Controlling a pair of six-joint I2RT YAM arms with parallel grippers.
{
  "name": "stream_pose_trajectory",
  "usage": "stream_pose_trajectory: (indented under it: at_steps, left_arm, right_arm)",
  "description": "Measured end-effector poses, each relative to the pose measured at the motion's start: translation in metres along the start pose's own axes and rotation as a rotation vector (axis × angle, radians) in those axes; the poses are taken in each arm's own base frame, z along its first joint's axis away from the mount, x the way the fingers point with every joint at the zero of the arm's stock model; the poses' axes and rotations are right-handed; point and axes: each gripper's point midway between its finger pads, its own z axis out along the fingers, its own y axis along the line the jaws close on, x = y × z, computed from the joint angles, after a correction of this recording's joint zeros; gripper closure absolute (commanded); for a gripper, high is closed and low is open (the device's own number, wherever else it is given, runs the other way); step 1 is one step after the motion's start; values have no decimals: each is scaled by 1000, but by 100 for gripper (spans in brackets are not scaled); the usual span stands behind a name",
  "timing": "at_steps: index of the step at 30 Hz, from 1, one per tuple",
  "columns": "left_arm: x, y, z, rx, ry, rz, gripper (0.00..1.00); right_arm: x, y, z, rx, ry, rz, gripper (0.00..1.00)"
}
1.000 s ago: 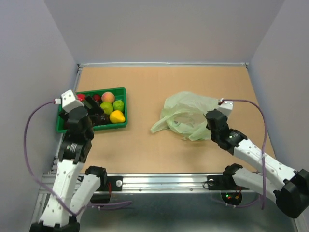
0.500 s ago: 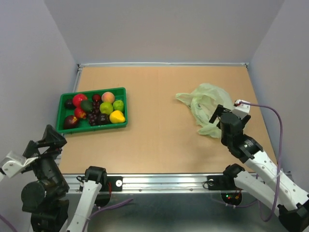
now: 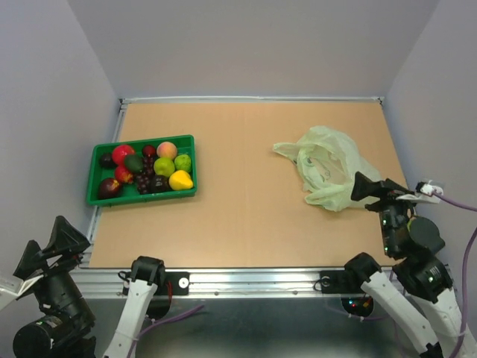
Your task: Untie the knot of the plastic bag and take out the fruit
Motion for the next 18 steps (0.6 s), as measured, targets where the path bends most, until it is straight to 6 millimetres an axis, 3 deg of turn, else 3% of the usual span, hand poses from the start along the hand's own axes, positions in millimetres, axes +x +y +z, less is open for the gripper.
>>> stream_pose_trajectory:
  at_steps: [6,13,18]
  left_arm:
    - [2,0,0,18,18,8,1]
    - [10,-1,3,36,54,-22,1]
    - [22,-2,6,31,81,-34,1]
  right_arm:
    - [-29,-11,-30,-65,-137,82,0]
    - [7,-8,-22,-82,-56,21,0]
    - [12,-8,-21,-85,-45,14,0]
